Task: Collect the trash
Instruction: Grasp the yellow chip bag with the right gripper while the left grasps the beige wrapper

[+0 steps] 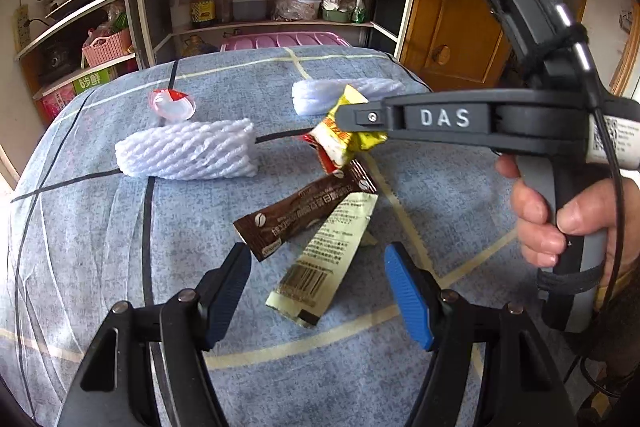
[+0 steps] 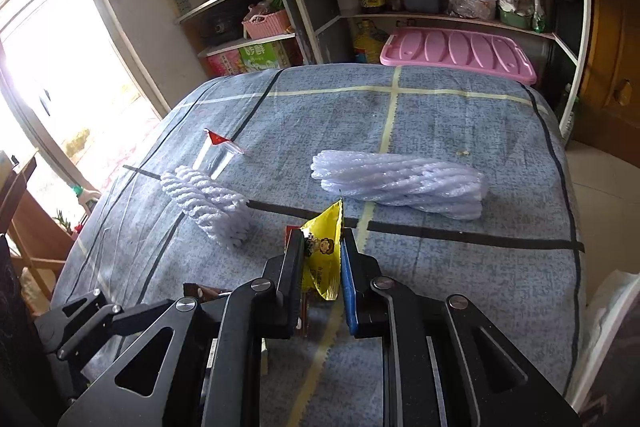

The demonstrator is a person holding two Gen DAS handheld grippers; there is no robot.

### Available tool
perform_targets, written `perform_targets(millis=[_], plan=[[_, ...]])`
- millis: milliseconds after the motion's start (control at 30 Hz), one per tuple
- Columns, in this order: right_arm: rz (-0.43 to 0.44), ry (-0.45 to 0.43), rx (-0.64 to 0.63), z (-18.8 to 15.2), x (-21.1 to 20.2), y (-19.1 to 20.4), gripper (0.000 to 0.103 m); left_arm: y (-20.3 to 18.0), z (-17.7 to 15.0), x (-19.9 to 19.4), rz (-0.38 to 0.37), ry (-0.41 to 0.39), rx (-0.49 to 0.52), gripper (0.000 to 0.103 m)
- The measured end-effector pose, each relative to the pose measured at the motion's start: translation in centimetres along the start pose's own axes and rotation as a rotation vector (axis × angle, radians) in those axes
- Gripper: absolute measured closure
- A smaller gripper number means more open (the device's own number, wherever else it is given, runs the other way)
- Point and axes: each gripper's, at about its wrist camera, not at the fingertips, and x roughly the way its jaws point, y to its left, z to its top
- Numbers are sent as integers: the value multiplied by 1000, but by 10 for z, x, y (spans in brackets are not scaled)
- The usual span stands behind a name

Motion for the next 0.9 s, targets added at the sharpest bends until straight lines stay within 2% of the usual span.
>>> perform_targets(millis=[133, 233, 333, 467, 600, 667, 900], plan=[[-19, -1, 16, -4, -5, -10, 85, -3, 2, 9, 6, 21, 13, 32], [-23, -7, 25, -4, -8, -14, 85, -4, 2, 15, -16, 42, -5, 35], [-28, -11, 29, -3, -9, -16, 85, -9, 1, 18, 26, 51, 21, 42], [-31, -13, 34, -5, -10, -17, 85, -8, 4, 20, 11, 55, -7, 50], [-29, -16, 41, -6, -13, -18, 85, -7, 6, 20, 25, 61, -12, 72], [-34, -18, 44, -7, -15, -19, 85, -6, 6, 19, 23, 60, -26, 77], [-50, -31, 51, -13, -27, -20, 85, -4, 4, 11, 9, 49, -80, 84]])
